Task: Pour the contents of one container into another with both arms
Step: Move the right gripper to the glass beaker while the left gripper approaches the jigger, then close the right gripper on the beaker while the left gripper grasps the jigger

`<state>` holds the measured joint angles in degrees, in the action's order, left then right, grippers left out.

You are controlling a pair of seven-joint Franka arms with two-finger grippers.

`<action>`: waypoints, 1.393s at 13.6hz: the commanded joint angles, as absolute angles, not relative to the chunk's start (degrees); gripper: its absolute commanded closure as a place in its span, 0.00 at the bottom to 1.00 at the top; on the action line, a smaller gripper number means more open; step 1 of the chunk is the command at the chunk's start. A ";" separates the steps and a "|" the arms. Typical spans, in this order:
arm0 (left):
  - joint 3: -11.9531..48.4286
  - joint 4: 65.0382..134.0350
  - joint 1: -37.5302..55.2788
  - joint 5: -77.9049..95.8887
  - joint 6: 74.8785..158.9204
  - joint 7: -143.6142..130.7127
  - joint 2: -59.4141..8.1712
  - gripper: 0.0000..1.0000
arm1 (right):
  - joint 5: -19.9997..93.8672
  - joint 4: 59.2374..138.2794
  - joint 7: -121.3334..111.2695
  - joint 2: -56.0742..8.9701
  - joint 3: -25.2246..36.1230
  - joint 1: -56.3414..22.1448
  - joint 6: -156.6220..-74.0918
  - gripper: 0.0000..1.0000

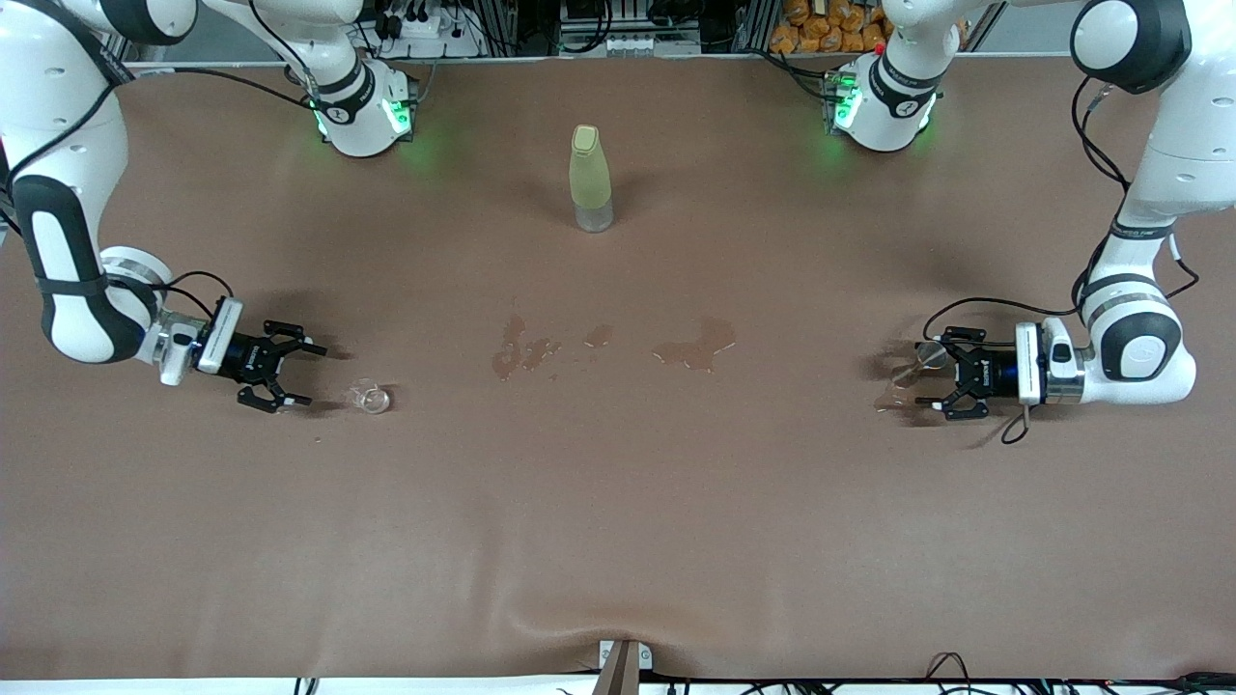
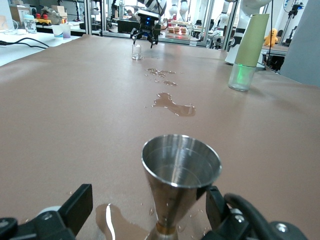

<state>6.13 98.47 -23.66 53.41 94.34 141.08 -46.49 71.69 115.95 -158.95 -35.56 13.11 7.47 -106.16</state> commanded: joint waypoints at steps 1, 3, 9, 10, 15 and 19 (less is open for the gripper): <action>5.98 98.88 -23.64 54.84 94.75 143.09 -46.93 0.00 | 76.63 115.75 -169.80 -38.14 13.10 7.30 -105.56 0.00; 5.98 98.88 -23.55 54.84 94.75 143.09 -46.93 0.00 | 78.13 115.75 -170.24 -39.11 12.57 7.29 -105.56 0.00; 5.98 98.79 -24.26 54.84 94.66 143.96 -47.99 0.12 | 83.05 115.66 -173.32 -41.65 10.72 6.51 -105.56 0.00; 5.98 98.79 -24.26 54.84 94.75 143.96 -47.99 0.16 | 83.67 115.66 -173.84 -41.92 10.72 6.33 -105.64 0.00; 5.98 98.61 -24.26 54.84 94.66 143.96 -47.90 0.35 | 85.51 115.40 -175.78 -43.15 10.02 5.89 -105.64 0.00; 5.98 97.91 -24.00 54.58 94.66 143.97 -47.55 0.62 | 87.89 115.40 -177.80 -43.50 9.06 5.45 -105.64 0.00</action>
